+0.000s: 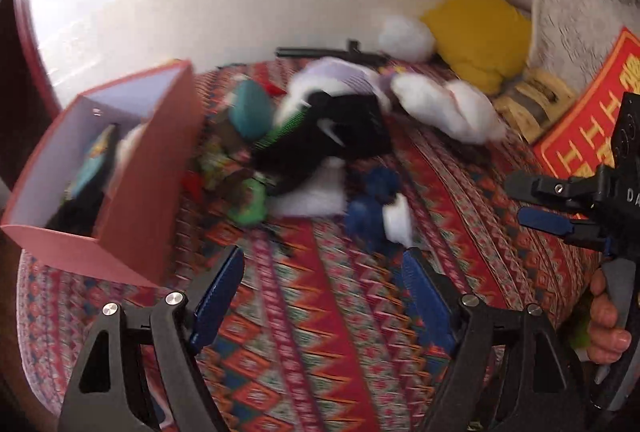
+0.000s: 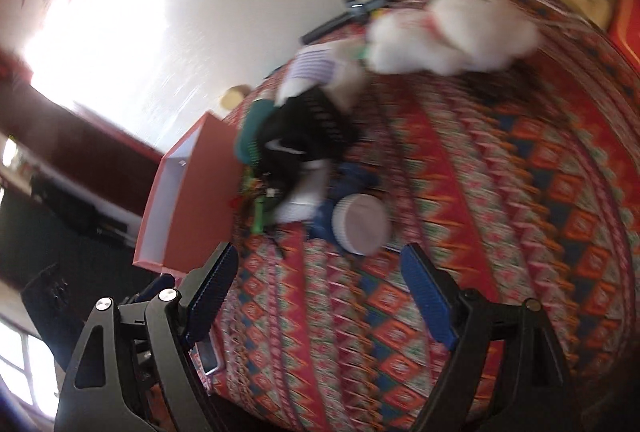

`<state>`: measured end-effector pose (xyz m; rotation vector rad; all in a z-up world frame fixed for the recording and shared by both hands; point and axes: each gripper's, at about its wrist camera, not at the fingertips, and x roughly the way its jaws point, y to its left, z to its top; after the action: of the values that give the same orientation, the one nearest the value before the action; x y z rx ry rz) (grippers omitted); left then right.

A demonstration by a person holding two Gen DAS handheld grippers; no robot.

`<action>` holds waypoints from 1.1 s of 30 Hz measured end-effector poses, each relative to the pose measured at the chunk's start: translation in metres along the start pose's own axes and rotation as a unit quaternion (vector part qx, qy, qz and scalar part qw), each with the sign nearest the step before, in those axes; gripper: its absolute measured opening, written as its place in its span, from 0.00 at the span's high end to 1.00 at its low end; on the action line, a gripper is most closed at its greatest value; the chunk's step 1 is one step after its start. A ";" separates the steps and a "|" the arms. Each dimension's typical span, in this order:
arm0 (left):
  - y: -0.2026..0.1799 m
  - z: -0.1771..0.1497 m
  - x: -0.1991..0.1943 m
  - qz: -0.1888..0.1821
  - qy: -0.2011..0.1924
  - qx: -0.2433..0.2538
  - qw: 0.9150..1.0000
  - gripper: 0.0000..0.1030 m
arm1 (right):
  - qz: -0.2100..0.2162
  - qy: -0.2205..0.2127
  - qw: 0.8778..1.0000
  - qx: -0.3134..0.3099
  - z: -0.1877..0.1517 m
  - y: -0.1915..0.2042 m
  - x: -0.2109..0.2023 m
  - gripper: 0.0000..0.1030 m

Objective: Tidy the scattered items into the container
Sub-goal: 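Grasp the second black glove with the left tool while the right tool grasps the white plush bear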

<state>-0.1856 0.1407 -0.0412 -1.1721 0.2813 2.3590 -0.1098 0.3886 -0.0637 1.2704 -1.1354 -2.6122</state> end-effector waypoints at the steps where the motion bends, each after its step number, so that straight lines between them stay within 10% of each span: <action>1: -0.009 0.000 0.005 0.001 0.004 0.010 1.000 0.22 | -0.005 -0.003 1.000 0.013 0.000 -0.013 -0.004 0.19; 11: -0.029 0.052 0.058 0.060 0.005 0.087 0.994 0.22 | 0.073 -0.079 0.976 0.190 0.050 -0.097 -0.006 0.11; 18: -0.015 0.095 0.123 0.081 0.023 0.109 0.990 0.21 | 0.126 -0.120 0.936 0.305 0.111 -0.130 0.049 0.08; 28: -0.003 0.113 0.197 0.078 0.063 0.120 0.988 0.21 | 0.122 -0.139 0.910 0.372 0.169 -0.146 0.142 0.06; 29: -0.005 0.112 0.198 0.075 0.060 0.124 0.988 0.31 | 0.121 -0.137 0.904 0.387 0.169 -0.151 0.149 0.06; 31: -0.010 0.109 0.194 0.059 0.059 0.130 0.988 0.75 | 0.148 -0.136 0.898 0.392 0.169 -0.159 0.158 0.42; 33: -0.015 0.105 0.183 0.048 0.056 0.131 0.989 0.87 | 0.157 -0.138 0.906 0.368 0.168 -0.158 0.153 0.45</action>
<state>-0.3444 0.2552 -0.1215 -1.1856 0.6776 2.2552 -0.2836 0.5574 -0.1970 0.6541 -2.2962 -2.2167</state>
